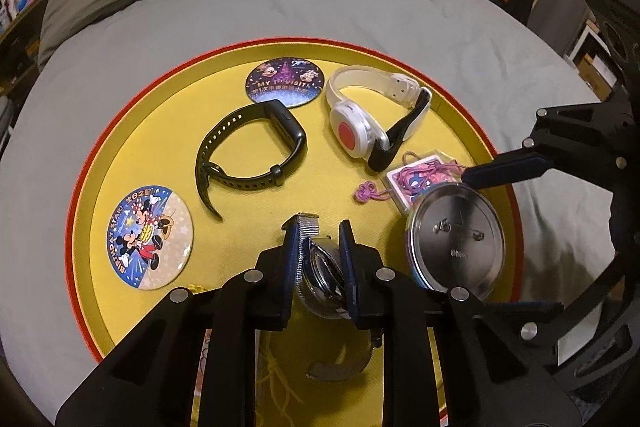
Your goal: Organize jewelry
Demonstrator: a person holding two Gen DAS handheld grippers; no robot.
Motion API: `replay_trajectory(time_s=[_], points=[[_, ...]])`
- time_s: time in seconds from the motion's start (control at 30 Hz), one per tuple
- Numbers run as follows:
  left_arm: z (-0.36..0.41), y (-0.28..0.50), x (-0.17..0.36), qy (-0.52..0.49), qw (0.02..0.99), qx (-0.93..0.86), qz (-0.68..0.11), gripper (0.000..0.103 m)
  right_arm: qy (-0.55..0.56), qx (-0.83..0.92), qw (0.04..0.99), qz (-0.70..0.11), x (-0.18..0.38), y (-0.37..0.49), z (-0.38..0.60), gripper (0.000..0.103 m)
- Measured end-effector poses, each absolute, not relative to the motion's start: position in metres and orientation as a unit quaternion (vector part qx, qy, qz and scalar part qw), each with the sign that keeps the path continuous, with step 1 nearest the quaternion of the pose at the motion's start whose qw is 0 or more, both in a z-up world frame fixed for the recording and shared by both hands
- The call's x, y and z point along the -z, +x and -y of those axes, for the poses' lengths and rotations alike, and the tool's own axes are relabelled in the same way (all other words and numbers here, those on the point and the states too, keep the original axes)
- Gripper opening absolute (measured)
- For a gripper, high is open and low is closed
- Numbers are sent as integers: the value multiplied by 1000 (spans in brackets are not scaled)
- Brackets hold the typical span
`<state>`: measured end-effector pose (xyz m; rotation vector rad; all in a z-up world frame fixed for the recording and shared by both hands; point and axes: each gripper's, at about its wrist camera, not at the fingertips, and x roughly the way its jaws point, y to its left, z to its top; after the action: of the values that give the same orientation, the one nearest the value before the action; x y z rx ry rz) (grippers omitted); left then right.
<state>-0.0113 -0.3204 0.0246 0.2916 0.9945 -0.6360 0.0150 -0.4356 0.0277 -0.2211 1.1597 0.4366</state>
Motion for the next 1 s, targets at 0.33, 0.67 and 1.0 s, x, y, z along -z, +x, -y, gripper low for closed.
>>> replay_trajectory(time_s=[0.33, 0.67, 1.0], points=[[318, -14, -32, 125, 824, 301, -463, 10, -98, -202, 815, -534, -36, 13, 439, 70], [314, -13, -39, 116, 827, 301, -461, 5, -95, -199, 818, -532, -36, 17, 443, 70], [300, -7, -54, 96, 837, 295, -450, 5, -90, -198, 823, -525, -41, 18, 446, 70]])
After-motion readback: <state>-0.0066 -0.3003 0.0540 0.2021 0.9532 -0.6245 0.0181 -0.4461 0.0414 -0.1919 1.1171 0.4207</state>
